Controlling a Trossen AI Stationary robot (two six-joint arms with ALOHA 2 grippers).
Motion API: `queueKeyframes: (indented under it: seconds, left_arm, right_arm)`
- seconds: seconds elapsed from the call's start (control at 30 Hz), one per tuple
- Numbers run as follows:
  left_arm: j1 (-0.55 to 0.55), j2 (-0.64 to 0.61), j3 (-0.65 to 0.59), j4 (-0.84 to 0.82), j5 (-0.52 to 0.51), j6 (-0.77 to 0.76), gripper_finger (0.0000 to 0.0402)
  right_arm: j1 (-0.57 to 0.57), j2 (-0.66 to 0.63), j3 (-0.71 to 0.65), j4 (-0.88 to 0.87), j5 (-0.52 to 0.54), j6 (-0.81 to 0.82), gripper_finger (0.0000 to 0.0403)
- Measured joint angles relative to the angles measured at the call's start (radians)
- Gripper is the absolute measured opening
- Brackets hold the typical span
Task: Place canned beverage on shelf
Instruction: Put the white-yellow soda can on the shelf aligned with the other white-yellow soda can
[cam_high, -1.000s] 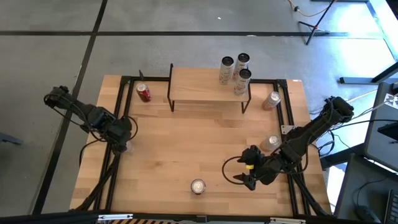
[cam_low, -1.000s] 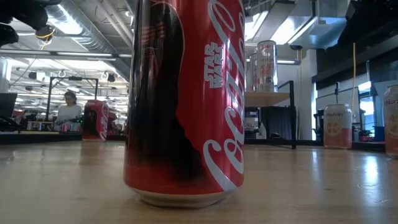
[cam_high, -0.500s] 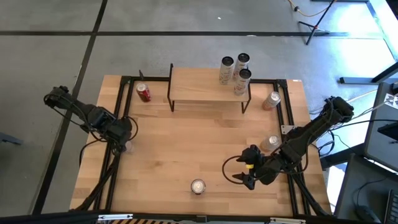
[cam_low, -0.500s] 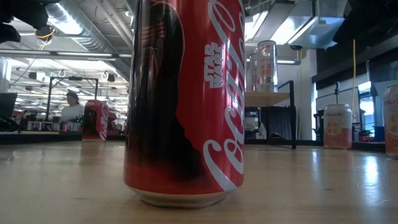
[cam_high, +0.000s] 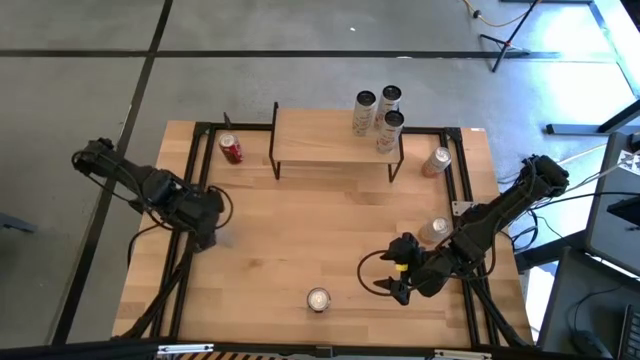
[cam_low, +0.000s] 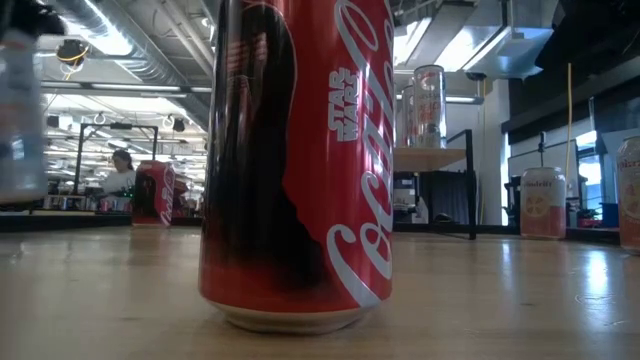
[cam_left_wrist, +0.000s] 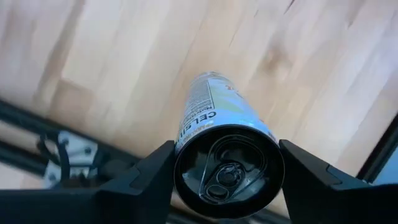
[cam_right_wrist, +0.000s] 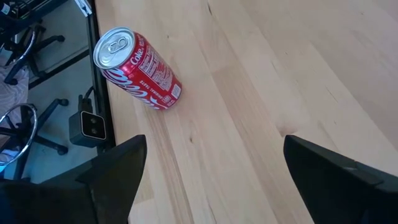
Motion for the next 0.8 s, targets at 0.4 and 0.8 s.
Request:
queueKeyframes:
  seconds: [0.4, 0.8]
  left_arm:
    - [0.133, 0.444, 0.347, 0.124, 0.037, 0.486, 0.021]
    - [0.245, 0.763, 0.587, 0.177, 0.119, 0.847, 0.021]
  right_arm:
    - [0.0, 0.0, 0.0, -0.001, 0.002, -0.023, 0.0365]
    - [0.0, 0.0, 0.0, 0.0, 0.001, -0.022, 0.0365]
